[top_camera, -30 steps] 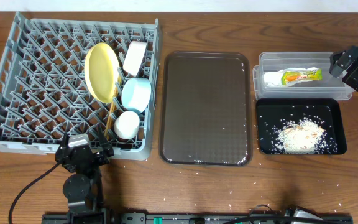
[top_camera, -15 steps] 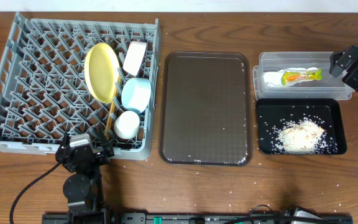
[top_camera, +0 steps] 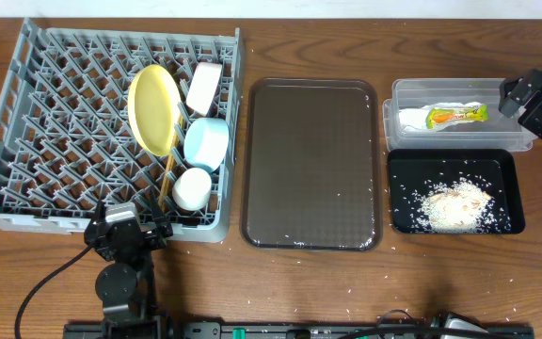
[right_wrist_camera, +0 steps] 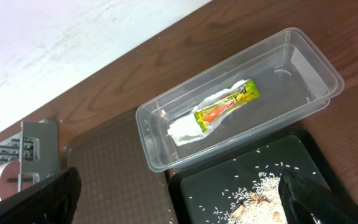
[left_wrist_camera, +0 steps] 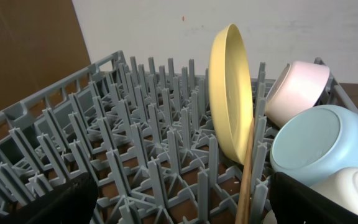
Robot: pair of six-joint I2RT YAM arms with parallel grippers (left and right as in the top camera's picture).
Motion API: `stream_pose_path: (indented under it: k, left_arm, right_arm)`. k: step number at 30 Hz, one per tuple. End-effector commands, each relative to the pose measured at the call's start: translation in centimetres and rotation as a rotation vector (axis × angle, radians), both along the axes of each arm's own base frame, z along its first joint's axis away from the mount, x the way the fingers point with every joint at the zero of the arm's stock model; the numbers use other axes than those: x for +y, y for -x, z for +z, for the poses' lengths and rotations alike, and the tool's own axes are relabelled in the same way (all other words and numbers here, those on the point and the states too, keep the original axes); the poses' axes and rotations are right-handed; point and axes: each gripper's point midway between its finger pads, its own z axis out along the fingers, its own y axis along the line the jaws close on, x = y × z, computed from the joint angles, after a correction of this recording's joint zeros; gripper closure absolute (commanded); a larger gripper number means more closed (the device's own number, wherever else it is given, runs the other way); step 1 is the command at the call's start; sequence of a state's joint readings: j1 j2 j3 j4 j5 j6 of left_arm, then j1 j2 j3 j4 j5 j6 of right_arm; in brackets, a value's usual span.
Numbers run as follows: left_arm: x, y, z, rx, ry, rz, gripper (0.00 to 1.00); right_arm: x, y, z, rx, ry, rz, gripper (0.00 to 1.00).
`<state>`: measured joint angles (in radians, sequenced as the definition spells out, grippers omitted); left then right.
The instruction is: Sort waste into correct bins and load items into the dishwasher
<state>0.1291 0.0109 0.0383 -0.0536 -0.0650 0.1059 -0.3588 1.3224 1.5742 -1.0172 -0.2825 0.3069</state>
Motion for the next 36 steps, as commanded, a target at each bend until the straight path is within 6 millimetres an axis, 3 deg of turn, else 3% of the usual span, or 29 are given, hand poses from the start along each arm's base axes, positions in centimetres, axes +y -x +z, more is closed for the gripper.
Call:
stream_pose_path:
  k: [1, 15, 20, 25, 27, 30, 31, 36]
  left_arm:
    - [0.0, 0.0, -1.8, 0.042, -0.003, -0.001, 0.11]
    - [0.0, 0.0, -1.8, 0.042, -0.003, -0.001, 0.11]
    - [0.0, 0.0, -1.8, 0.042, -0.003, -0.002, 0.11]
    - [0.0, 0.0, -1.8, 0.042, -0.003, -0.001, 0.11]
    - [0.0, 0.0, -1.8, 0.042, -0.003, -0.002, 0.11]
    - [0.0, 0.0, -1.8, 0.042, -0.003, -0.002, 0.11]
    - [0.0, 0.0, -1.8, 0.042, -0.003, -0.002, 0.11]
    - [0.0, 0.0, -1.8, 0.042, -0.003, -0.002, 0.11]
  right_arm:
    - [-0.1, 0.0, 0.0, 0.0, -0.004, -0.009, 0.01]
    - [0.3, 1.3, -1.2, 0.071, -0.024, -0.002, 0.01]
    - [1.6, 1.1, -2.5, 0.084, 0.074, 0.128, 0.01]
    - [4.7, -0.6, -4.1, 0.001, 0.27, 0.242, 0.01]
    - [7.6, -1.2, -5.4, -0.083, 0.388, 0.317, 0.01]
    - [10.1, -0.9, -7.1, -0.15, 0.451, 0.363, 0.01]
    - [11.6, -0.4, -8.5, -0.199, 0.46, 0.391, 0.01]
    - [14.0, 1.5, -11.4, -0.358, 0.403, 0.402, 0.01]
